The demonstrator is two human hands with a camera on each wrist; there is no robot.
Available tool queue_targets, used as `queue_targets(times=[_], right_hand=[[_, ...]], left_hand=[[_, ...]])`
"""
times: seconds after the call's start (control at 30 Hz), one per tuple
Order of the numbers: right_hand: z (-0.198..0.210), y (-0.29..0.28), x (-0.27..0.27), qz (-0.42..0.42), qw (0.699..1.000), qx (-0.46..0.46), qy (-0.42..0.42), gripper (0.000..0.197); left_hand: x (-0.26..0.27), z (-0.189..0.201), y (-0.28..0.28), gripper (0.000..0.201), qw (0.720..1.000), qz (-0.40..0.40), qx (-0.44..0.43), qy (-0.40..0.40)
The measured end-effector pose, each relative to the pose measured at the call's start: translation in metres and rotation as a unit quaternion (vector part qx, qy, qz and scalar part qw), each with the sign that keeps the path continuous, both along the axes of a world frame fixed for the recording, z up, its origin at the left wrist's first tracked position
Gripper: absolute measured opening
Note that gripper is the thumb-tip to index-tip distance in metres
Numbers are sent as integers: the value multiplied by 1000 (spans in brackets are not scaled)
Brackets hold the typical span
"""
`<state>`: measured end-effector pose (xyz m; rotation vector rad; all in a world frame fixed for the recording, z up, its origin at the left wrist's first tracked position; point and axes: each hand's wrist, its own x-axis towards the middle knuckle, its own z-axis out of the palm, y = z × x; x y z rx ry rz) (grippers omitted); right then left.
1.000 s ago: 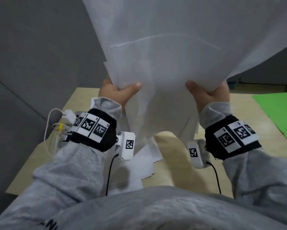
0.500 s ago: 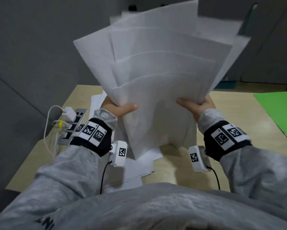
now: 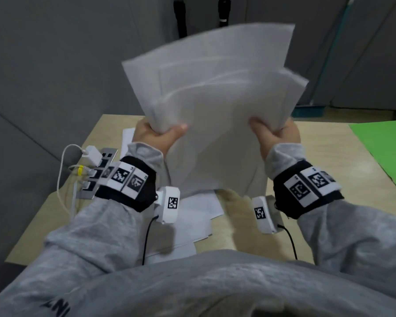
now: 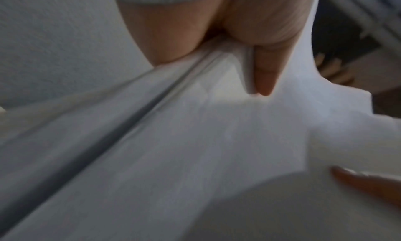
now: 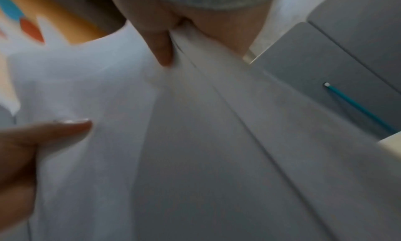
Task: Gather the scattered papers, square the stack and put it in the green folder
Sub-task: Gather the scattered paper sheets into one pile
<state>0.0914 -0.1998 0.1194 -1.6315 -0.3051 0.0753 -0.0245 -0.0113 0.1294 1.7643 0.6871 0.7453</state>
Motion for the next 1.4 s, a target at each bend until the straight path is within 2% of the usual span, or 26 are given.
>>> queue_targets(times=[0.07,0.1,0.17,0.23,0.27,0.3,0.37,0.43,0.5,0.53,0.6,0.63,0.7,0.77,0.8,0.9,1.0,1.13,1.2,1.27,1.4], right_hand=[[1,-4,1,9,993,107,-40,40],[-2,-6,4,20,992,117,-50,46],[-7,-8,4,32,997,60,-23,48],[-8,-1,2,40,999,-36,5,32],[-6,3,0,26,998,-57,7,23],[-1,6,-2,4,999,-42,-10,18],[7,5,-2,-20,995,84,-52,16],[0,-4,4,2,987,150,-63,33],[-13,-10,4,24,994,102,-22,48],[-19,-10,2,38,997,60,6,49],[-23,-3,0,57,998,-9,23,37],[-20,1,-2,43,999,-14,13,27],[-6,5,-2,-3,998,50,-26,17],[1,1,1,-26,989,138,-53,24],[0,-2,3,-24,987,144,-66,30],[-6,-10,4,-16,991,102,-89,52],[2,-7,9,-5,985,75,-152,56],[19,2,12,-35,950,-9,-310,36],[20,5,14,-43,945,-34,-321,21],[17,4,18,-65,943,-43,-324,15],[12,-5,26,-145,938,-59,-308,14]], left_hand=[[-2,4,9,27,998,-21,-22,-58],[-5,3,12,29,997,-35,-29,-64],[-7,-4,12,26,997,-68,-25,-12],[-4,-10,2,25,996,-75,6,40],[-2,-9,-1,23,998,-53,13,36],[0,-6,-1,21,999,-29,7,13],[-1,4,4,19,998,-5,-19,-54],[-5,4,10,24,996,-23,-23,-78],[-9,-6,11,35,998,-41,-12,-38],[-9,-12,8,37,999,-49,-8,-2],[-6,-20,1,39,998,-38,-2,42],[-4,-17,-1,39,999,-21,-1,40],[-1,-5,1,26,1000,4,-6,-14],[-1,4,9,24,999,-12,-4,-50],[-3,1,14,28,998,-25,-2,-62],[-11,-13,15,54,998,-45,0,-46],[-10,-20,10,54,997,-69,-5,-33],[-7,-12,11,50,996,-89,-8,-22],[-6,-12,13,37,996,-87,-8,-4],[-4,-13,14,23,997,-72,-10,2],[-5,-14,17,23,999,-39,-17,5]])
